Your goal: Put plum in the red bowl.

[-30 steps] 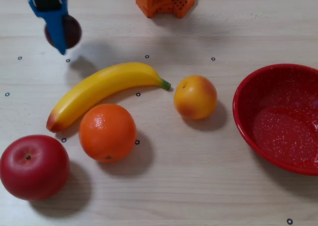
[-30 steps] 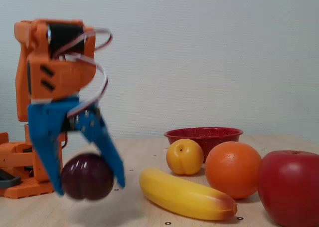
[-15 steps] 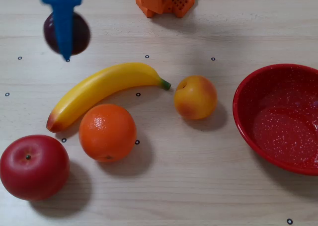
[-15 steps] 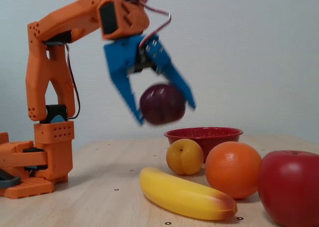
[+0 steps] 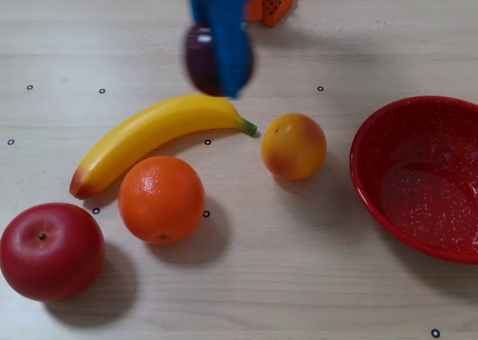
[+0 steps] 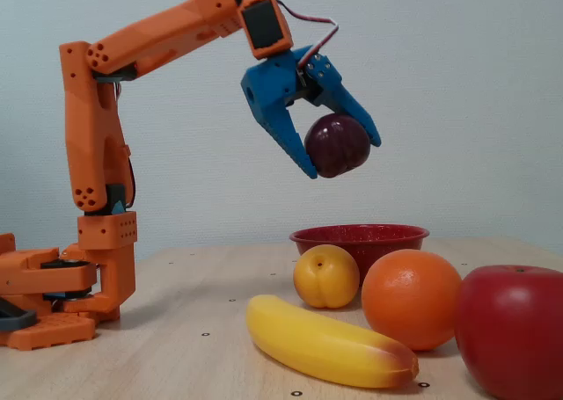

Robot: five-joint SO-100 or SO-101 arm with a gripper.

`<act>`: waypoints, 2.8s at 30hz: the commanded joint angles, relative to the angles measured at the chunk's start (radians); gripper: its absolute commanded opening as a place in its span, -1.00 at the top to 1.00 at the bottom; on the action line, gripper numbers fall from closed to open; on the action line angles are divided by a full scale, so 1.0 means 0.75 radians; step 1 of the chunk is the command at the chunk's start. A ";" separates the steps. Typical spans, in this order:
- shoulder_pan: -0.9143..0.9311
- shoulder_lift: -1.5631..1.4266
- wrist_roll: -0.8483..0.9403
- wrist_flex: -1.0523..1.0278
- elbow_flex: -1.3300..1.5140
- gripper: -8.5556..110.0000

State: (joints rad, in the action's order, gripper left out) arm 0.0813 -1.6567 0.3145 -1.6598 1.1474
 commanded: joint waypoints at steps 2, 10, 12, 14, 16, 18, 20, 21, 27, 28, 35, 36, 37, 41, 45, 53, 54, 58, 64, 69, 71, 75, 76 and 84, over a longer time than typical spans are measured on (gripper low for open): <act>-0.141 -0.143 -0.072 0.049 -0.137 0.86; -0.430 -0.033 -0.211 0.145 -0.215 0.86; -0.501 -0.008 -0.272 0.198 -0.219 0.86; -0.565 0.025 -0.329 0.239 -0.225 0.86; -0.624 0.063 -0.372 0.260 -0.243 0.86; -0.673 0.110 -0.425 0.272 -0.272 0.86; -0.712 0.149 -0.481 0.297 -0.284 0.86; -0.726 0.174 -0.509 0.305 -0.299 0.86; -0.792 0.307 -0.587 0.368 -0.348 0.86; -0.800 0.325 -0.589 0.378 -0.350 0.86; -0.828 0.440 -0.565 0.413 -0.348 0.86; -0.828 0.454 -0.562 0.419 -0.348 0.85; -0.828 0.468 -0.567 0.419 -0.348 0.80; -0.818 0.517 -0.573 0.438 -0.348 0.51; -0.818 0.567 -0.534 0.442 -0.352 0.27; -0.800 0.612 -0.456 0.501 -0.352 0.07; -0.796 0.612 -0.456 0.511 -0.352 0.07; -0.779 0.593 -0.456 0.515 -0.362 0.07; -0.751 0.503 -0.452 0.493 -0.358 0.13; -0.714 0.413 -0.464 0.450 -0.348 0.29; -0.699 0.382 -0.468 0.438 -0.340 0.37; -0.663 0.321 -0.483 0.423 -0.340 0.64; -0.654 0.305 -0.489 0.421 -0.340 0.73; -0.589 0.186 -0.522 0.348 -0.340 0.86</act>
State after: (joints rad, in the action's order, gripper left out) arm -0.3988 -1.3484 -0.0506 -1.3806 0.9910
